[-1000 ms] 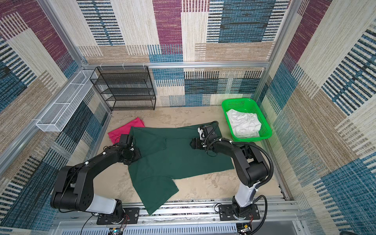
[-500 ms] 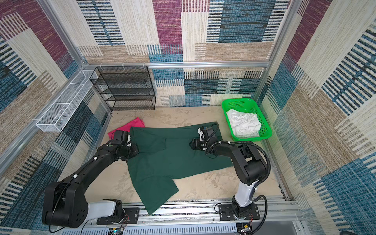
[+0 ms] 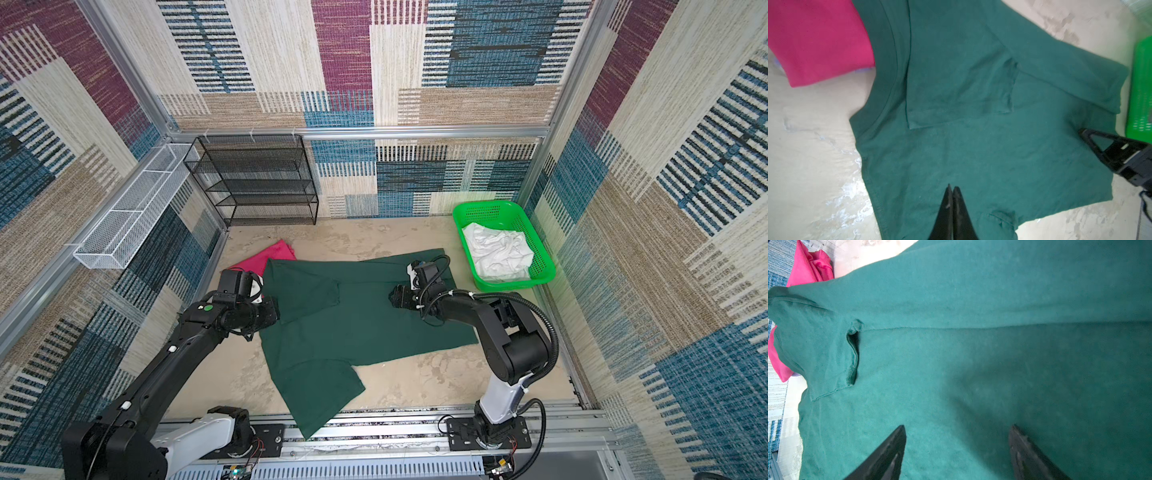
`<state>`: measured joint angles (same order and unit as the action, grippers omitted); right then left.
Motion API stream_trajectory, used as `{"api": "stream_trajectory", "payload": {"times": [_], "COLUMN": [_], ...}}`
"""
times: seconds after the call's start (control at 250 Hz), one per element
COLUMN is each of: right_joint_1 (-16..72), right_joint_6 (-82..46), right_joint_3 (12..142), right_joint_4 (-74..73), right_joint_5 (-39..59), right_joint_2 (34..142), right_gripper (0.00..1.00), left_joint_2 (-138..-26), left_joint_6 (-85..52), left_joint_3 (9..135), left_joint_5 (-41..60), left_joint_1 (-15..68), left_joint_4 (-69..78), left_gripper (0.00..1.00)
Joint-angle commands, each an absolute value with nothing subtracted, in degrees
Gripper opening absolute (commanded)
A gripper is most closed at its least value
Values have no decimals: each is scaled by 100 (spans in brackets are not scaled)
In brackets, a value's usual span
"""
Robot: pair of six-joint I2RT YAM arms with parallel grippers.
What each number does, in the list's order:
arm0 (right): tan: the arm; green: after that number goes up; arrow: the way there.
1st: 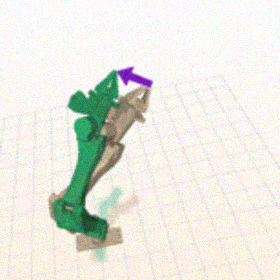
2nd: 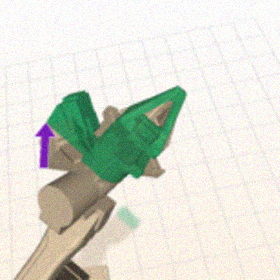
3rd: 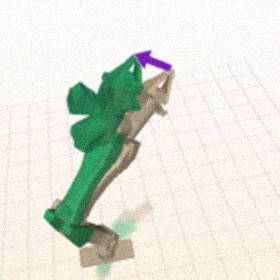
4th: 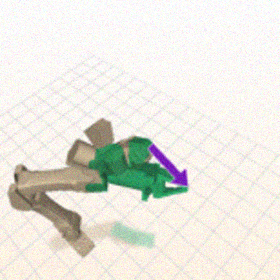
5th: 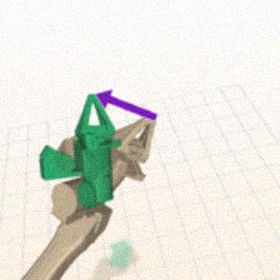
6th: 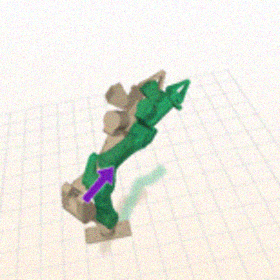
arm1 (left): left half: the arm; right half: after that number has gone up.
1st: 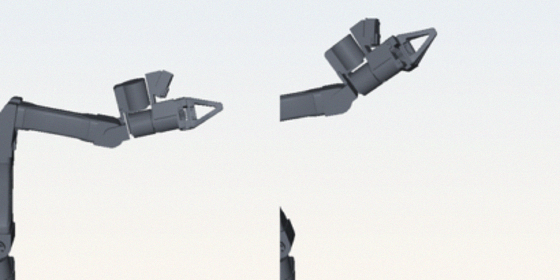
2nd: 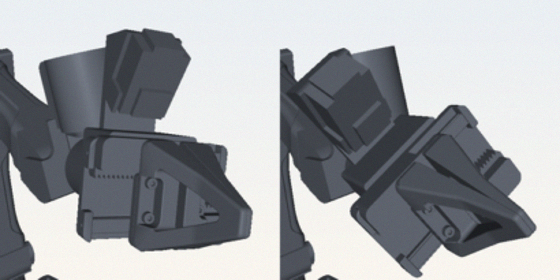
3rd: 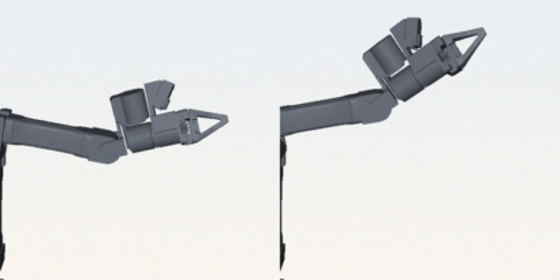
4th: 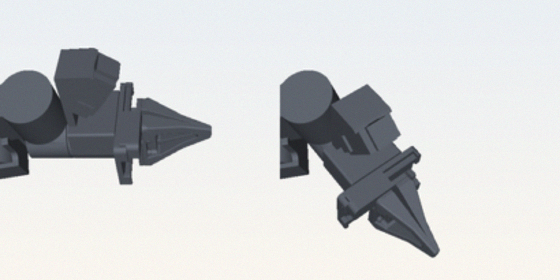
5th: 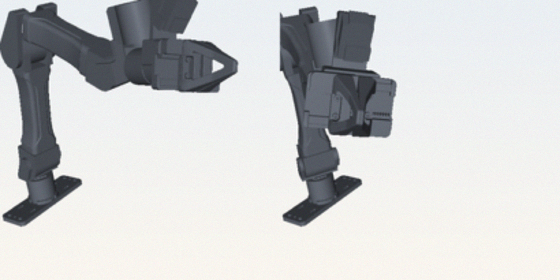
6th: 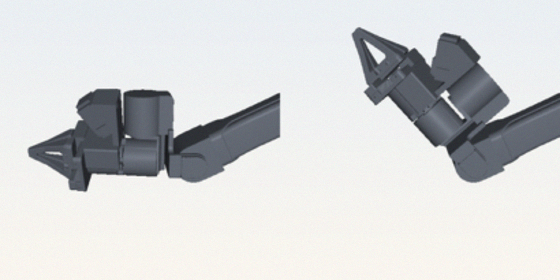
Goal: Fold and stack the t-shirts
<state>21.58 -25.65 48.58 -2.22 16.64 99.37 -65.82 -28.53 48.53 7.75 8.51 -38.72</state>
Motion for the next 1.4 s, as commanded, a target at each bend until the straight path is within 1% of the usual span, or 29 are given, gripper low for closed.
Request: {"api": "stream_trajectory", "payload": {"times": [0.0,0.072,0.196,0.34,0.424,0.604,0.816,0.864,0.932,1.088,1.184,1.3,1.396], "right_joint_1": [2169,2171,2171,2171,2171,2171,2171,2171,2167,2171,2171,2171,2171], "right_joint_6": [-2706,-2701,-2681,-2700,-2700,-2662,-2649,-2655,-2649,-2631,-2627,-2630,-2629], "right_joint_3": [4817,4744,4524,4438,4454,4536,4518,4511,4509,4559,4562,4530,4509], "right_joint_4": [308,392,475,440,413,517,506,492,493,492,468,440,429], "right_joint_5": [1605,1545,1472,1493,1529,1527,1551,1564,1564,1593,1631,1635,1650], "right_joint_2": [9885,9749,9516,9498,9510,9484,9503,9505,9510,9570,9605,9599,9589], "right_gripper": [79,79,80,80,80,80,80,81,81,81,81,81,81], "left_joint_2": [-7005,-7374,-7940,-8708,-8966,-9094,-9336,-9385,-9406,-9286,-9183,-9076,-8985], "left_joint_6": [-2813,-2800,-2781,-2653,-2643,-2622,-2626,-2635,-2640,-2654,-2666,-2655,-2666], "left_joint_3": [4666,4654,4713,5085,5128,5013,5081,5108,5120,5027,4990,4949,4941], "left_joint_5": [620,340,-2,-101,-152,-299,-155,-112,-73,-37,-25,-42,-58], "left_joint_1": [840,844,818,809,812,791,765,765,765,765,765,765,765], "left_joint_4": [-3500,-3222,-2672,-2696,-2700,-2592,-2443,-2449,-2459,-2469,-2536,-2635,-2672], "left_gripper": [34,33,34,34,34,34,32,30,25,19,19,23,22]}}
